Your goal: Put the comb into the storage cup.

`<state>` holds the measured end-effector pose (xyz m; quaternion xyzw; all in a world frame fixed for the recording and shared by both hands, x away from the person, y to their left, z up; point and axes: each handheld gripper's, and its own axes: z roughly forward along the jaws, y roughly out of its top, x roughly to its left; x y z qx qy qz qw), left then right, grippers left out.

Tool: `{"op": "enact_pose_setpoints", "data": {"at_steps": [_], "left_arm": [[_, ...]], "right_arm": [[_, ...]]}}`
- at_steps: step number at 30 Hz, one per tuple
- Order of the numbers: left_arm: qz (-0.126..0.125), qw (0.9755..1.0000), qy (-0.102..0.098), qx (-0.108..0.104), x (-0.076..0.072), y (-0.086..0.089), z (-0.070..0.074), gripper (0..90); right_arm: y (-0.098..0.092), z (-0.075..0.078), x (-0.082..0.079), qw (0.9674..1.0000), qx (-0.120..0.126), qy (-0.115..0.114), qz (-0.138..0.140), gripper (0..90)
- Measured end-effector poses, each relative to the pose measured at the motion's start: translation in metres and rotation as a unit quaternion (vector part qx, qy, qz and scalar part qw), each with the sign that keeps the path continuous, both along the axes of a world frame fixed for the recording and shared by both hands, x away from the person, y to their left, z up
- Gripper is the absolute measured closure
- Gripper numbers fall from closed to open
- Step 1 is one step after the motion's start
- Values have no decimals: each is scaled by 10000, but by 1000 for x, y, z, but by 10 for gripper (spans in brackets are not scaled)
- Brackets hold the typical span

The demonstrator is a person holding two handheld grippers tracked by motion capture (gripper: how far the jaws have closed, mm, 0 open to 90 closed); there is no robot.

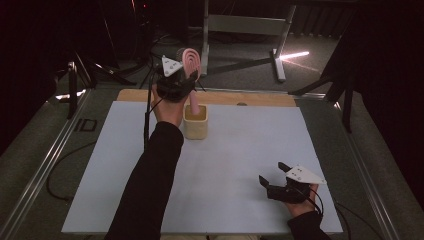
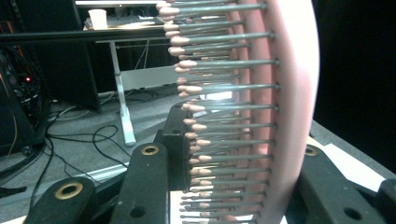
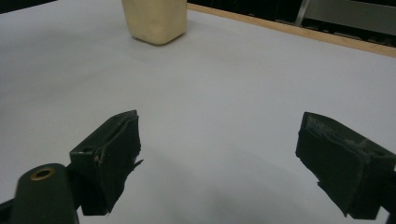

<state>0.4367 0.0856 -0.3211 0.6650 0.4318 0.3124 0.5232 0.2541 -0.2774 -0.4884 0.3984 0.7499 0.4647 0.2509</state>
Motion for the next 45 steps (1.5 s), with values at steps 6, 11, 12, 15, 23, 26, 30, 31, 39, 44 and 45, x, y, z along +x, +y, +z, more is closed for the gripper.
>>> {"op": "enact_pose_setpoints", "data": {"at_steps": [6,11,12,15,23,26,30,31,39,44,45], "left_arm": [[-7,10000,-13,13,0,-3,-3,651],[5,10000,-15,5,-1,-4,-4,651],[8,10000,-14,-1,0,-4,-5,651],[30,10000,3,-15,0,-6,-6,651],[48,10000,68,-24,3,-10,-14,651],[52,9999,83,-24,3,-10,-16,651],[47,9999,109,-22,3,-12,-19,651],[47,9999,103,-35,3,-12,-19,651],[22,9999,119,-50,4,-15,-21,651],[37,9999,134,-40,4,-15,-22,650],[35,9999,132,-48,5,-14,-22,651]], "right_arm": [[0,0,0,10000,-5,1,8,135],[0,0,0,10000,2,0,9,135],[0,0,0,10000,-5,-1,15,135],[1,0,-1,10000,-4,4,12,135],[0,1,-1,10000,9,-3,8,136],[0,1,-1,10000,5,-3,11,136],[1,1,-1,10000,9,0,20,136],[1,1,-1,10000,7,-2,13,136],[1,1,-1,10000,9,-3,19,136],[0,1,-1,10000,1,-6,14,136],[0,1,-1,10000,0,0,17,136]]}}
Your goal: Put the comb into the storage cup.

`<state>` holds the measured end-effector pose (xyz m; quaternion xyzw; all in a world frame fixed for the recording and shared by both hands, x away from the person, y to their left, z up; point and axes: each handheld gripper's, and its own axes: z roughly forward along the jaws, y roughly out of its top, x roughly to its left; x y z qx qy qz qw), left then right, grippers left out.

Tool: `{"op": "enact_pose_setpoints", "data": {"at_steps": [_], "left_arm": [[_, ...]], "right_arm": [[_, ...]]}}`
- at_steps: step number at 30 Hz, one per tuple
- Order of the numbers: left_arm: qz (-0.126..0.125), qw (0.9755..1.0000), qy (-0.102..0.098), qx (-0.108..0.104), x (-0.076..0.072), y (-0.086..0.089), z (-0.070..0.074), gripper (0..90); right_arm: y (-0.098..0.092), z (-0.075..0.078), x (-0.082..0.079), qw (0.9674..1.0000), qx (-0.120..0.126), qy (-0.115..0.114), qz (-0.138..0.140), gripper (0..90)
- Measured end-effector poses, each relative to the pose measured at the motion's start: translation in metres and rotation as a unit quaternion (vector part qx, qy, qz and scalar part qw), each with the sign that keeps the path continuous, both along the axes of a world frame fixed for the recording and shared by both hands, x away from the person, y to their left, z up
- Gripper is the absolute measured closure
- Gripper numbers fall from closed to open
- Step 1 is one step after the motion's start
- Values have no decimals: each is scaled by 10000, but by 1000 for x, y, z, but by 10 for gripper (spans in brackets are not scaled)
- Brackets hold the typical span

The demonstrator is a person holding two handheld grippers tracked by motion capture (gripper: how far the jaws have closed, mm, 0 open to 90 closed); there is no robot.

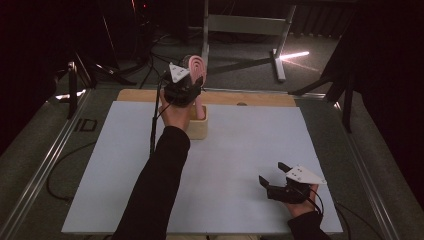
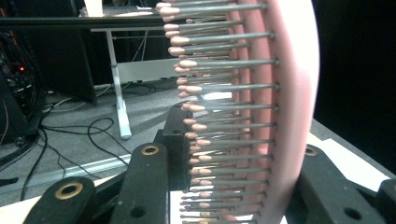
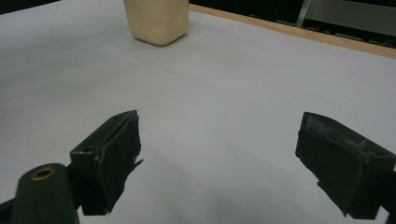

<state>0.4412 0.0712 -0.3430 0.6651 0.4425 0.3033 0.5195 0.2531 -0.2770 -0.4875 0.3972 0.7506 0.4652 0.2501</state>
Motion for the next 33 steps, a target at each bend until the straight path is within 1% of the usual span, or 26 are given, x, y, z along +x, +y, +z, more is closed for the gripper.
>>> {"op": "enact_pose_setpoints", "data": {"at_steps": [16,23,33], "left_arm": [[-22,9999,134,-29,3,-3,-11,650],[-36,9999,157,5,3,-5,-13,651],[-24,9998,196,-35,2,-4,-17,650]], "right_arm": [[1,-1,0,10000,-17,11,10,137],[0,0,0,10000,-12,0,0,138],[1,-1,0,10000,-17,4,-2,138]]}}
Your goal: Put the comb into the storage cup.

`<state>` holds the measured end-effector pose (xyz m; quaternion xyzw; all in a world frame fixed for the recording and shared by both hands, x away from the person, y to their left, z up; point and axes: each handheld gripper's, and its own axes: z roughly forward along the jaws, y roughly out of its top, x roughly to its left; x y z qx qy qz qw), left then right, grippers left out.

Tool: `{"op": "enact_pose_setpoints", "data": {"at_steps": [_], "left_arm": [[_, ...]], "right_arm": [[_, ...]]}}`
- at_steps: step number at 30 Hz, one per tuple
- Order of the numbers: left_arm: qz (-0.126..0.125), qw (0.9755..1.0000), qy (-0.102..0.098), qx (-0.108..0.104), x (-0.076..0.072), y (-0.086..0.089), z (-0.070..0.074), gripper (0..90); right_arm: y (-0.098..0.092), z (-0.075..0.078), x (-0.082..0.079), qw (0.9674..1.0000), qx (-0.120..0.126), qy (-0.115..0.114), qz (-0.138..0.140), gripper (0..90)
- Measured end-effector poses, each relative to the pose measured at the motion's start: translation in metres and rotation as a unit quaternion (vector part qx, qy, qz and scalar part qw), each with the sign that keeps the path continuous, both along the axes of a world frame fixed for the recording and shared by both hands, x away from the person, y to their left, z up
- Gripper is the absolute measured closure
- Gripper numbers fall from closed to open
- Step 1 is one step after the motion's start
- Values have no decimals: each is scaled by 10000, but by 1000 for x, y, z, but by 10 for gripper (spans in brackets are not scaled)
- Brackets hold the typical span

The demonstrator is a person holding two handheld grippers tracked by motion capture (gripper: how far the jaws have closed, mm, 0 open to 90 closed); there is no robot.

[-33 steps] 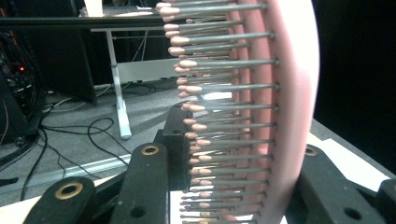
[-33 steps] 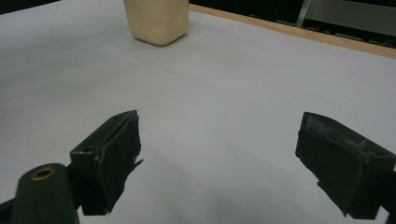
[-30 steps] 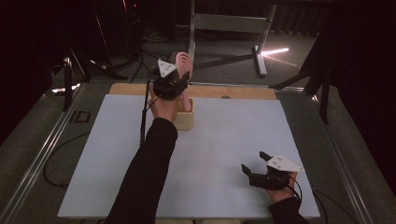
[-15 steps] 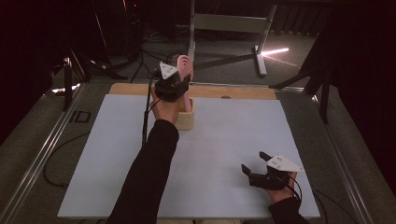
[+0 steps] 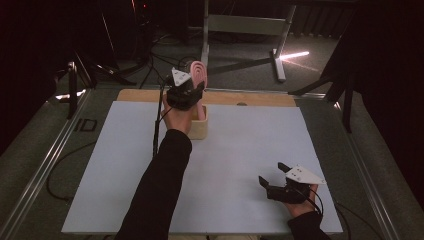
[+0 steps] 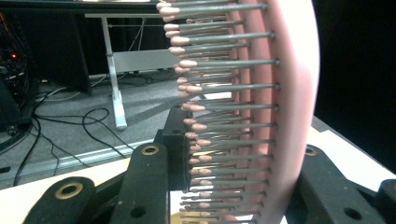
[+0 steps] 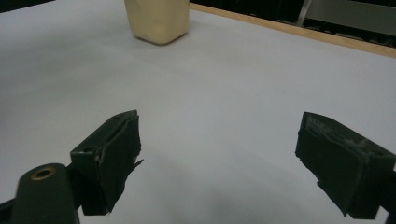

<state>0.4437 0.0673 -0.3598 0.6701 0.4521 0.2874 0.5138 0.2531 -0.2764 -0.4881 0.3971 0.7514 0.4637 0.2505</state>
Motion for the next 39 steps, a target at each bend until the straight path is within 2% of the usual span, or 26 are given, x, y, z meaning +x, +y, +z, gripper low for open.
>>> {"op": "enact_pose_setpoints", "data": {"at_steps": [25,39], "left_arm": [[76,9991,293,-294,2,9,-24,650],[42,9986,397,-337,3,9,-29,647]], "right_arm": [[1,0,0,10000,-12,-2,25,138],[1,0,0,10000,-27,5,24,140]]}}
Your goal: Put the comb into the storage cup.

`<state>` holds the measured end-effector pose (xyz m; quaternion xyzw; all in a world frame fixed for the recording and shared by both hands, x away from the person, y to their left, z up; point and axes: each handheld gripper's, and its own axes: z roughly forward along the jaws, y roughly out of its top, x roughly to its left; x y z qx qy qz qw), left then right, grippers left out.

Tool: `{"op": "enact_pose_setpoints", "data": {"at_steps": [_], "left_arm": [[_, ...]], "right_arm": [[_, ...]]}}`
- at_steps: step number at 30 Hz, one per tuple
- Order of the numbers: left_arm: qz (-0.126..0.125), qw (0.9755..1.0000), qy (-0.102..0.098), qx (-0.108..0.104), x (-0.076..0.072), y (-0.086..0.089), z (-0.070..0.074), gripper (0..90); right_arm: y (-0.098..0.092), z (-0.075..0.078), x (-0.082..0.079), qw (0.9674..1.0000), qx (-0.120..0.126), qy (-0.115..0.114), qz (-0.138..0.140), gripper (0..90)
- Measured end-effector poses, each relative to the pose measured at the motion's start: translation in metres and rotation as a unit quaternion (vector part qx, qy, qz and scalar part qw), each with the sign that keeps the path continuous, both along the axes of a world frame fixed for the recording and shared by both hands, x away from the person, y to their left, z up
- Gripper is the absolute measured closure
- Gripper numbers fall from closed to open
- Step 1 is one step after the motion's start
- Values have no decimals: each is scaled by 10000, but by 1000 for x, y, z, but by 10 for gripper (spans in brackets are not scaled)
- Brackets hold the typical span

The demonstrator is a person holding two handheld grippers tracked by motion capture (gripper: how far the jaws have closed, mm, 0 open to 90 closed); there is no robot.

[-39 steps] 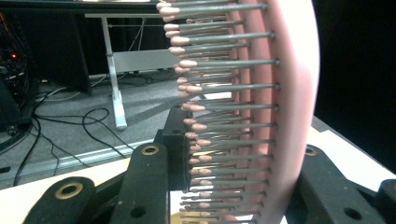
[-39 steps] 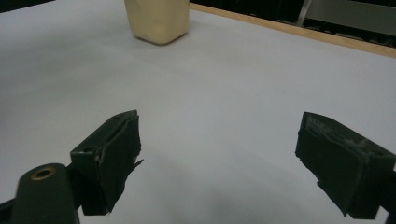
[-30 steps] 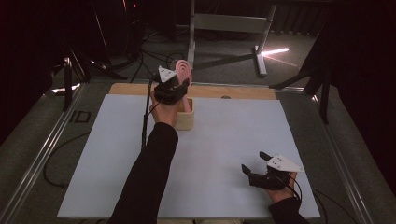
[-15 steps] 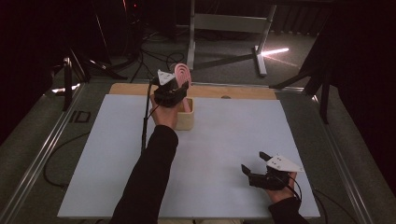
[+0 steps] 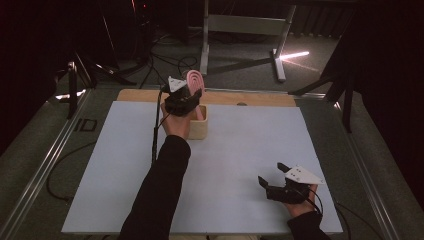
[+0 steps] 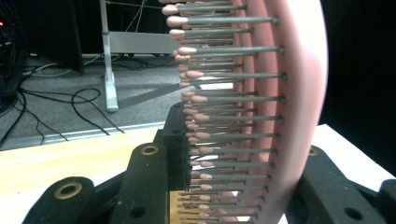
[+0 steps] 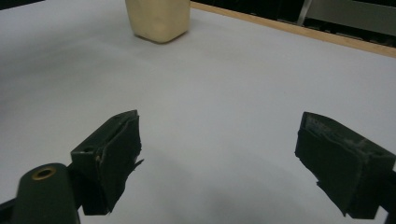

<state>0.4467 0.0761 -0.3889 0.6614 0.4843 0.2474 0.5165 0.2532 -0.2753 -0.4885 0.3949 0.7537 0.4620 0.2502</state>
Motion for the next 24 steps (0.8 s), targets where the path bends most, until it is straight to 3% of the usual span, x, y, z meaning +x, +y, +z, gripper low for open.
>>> {"op": "enact_pose_setpoints", "data": {"at_steps": [24], "left_arm": [[41,9997,183,-131,2,4,-16,646]], "right_arm": [[0,-1,0,10000,-23,17,-2,142]]}}
